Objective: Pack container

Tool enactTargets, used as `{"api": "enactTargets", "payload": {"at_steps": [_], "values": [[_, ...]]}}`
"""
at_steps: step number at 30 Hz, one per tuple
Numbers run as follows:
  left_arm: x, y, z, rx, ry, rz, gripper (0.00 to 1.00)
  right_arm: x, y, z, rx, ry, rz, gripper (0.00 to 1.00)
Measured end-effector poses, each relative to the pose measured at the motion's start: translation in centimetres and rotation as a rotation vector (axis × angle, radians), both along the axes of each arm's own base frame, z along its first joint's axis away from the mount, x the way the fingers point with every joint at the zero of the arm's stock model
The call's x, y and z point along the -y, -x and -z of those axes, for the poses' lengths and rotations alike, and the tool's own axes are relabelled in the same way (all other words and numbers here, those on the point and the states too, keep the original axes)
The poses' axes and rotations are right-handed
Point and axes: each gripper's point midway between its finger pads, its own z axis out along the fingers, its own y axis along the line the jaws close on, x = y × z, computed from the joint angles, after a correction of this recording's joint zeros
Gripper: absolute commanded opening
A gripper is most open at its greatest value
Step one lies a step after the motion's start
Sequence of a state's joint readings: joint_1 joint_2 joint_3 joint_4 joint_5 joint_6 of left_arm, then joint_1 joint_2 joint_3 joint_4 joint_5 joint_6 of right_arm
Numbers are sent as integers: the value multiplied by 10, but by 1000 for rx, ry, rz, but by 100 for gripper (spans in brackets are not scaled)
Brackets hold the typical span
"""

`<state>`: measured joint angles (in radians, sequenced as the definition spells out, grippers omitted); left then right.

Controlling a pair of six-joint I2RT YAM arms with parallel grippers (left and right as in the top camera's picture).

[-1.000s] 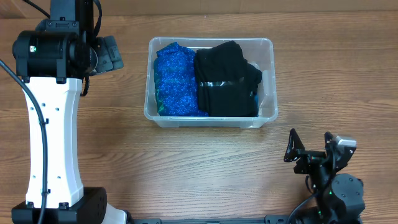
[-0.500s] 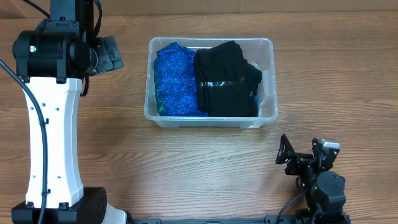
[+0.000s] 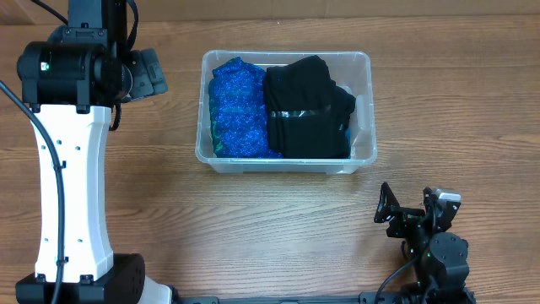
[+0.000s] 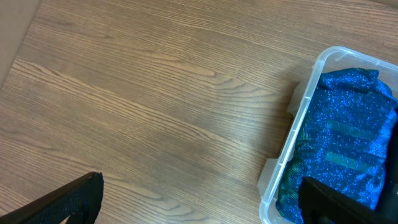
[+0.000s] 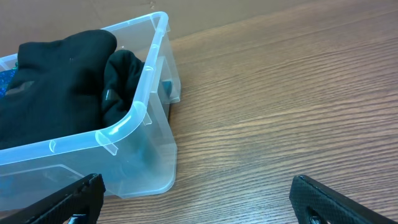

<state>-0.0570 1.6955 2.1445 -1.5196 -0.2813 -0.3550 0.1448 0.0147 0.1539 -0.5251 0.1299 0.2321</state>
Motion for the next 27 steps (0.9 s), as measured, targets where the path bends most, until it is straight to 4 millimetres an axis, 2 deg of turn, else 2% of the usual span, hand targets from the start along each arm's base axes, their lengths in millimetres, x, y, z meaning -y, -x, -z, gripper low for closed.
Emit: {"api": "enactTargets", "payload": {"at_steps": [7,9,11,12,13,15,16,18,20,21,22,24,27], "values": [[0,2,1,-8,0,0,100,0,0,0,0,0,0,100],[0,-6,-2,27,2,0,100,0,0,0,0,0,0,100],[10,-20,-9,118,29,51,100,0,0,0,0,0,0,100],[21,-24,-15,180,46,124,100,0,0,0,0,0,1,100],[32,-20,-19,228,53,203,100,0,0,0,0,0,0,100],[46,-2,-19,294,58,305,100,0,0,0,2,0,0,100],[48,14,-11,319,56,340,100,0,0,0,1,0,0,100],[50,32,2,377,37,387,100,0,0,0,2,0,1,100],[49,54,31,376,19,419,100,0,0,0,1,-1,-1,100],[49,73,56,370,9,446,100,0,0,0,2,0,0,100],[51,85,69,388,2,469,100,0,0,-1,4,-1,0,100],[53,108,91,438,-12,514,100,0,0,-1,3,-1,0,100],[55,123,105,553,-55,557,100,0,0,-1,3,-2,-1,100]]}}
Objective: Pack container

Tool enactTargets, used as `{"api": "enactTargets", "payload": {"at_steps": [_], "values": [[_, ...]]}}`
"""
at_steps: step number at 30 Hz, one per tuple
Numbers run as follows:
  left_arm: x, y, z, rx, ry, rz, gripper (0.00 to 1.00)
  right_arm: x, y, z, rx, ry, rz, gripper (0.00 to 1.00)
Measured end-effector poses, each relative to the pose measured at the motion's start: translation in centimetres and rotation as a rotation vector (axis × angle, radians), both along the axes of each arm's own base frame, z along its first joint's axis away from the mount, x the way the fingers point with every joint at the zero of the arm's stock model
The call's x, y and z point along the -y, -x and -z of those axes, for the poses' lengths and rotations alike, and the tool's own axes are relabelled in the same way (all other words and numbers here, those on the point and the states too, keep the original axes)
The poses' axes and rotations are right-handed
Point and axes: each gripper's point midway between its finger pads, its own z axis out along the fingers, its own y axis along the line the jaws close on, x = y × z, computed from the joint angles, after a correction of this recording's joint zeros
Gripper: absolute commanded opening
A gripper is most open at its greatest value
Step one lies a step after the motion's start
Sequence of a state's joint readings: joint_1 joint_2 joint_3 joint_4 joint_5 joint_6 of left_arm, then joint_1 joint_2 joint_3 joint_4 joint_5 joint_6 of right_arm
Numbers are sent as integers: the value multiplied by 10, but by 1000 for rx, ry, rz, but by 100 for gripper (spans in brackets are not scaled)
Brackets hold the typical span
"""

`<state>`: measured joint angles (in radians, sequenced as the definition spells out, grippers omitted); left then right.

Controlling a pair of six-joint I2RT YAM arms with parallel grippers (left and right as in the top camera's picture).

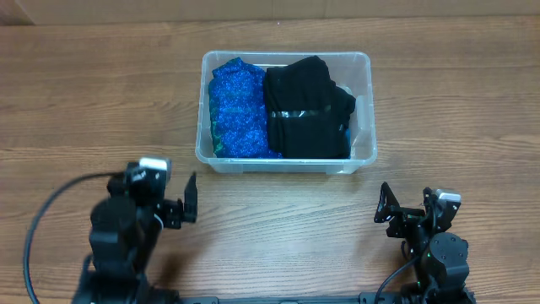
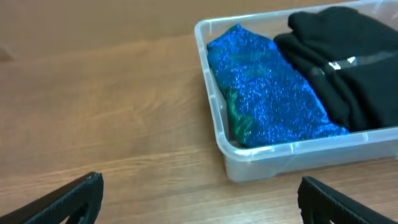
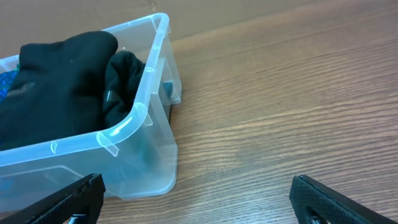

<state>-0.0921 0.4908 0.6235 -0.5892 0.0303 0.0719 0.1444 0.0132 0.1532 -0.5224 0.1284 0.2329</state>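
A clear plastic container (image 1: 364, 114) stands at the table's middle back. Inside it lie a sparkly blue folded cloth (image 1: 240, 108) on the left and a black folded garment (image 1: 305, 108) on the right. My left gripper (image 1: 187, 203) rests low at the front left, open and empty, facing the container (image 2: 217, 134) with the blue cloth (image 2: 273, 93) and black garment (image 2: 339, 43) in its view. My right gripper (image 1: 384, 209) sits at the front right, open and empty, with the container's corner (image 3: 146, 112) to its left.
Bare wooden tabletop (image 1: 472, 101) surrounds the container on all sides. Both arms are folded low at the front edge. No loose items lie outside the container.
My left arm has come down from its raised reach at the back left to a folded rest at the front left, gripper open. The right arm and the container's contents are unchanged.
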Motion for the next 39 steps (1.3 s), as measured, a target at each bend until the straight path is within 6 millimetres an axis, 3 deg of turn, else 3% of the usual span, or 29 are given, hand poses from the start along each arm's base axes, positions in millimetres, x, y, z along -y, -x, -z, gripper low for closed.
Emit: {"api": "enactTargets", "payload": {"at_steps": [6,12,22,39], "values": [[0,10,42,76,-3,13,100,0,0,0,0,0,-1,100],[-2,19,41,167,1,5,100,0,0,0,0,0,-1,100],[-1,13,89,169,1,10,100,0,0,0,1,0,-1,100],[0,13,87,179,2,10,100,0,0,0,0,0,-1,100]]}}
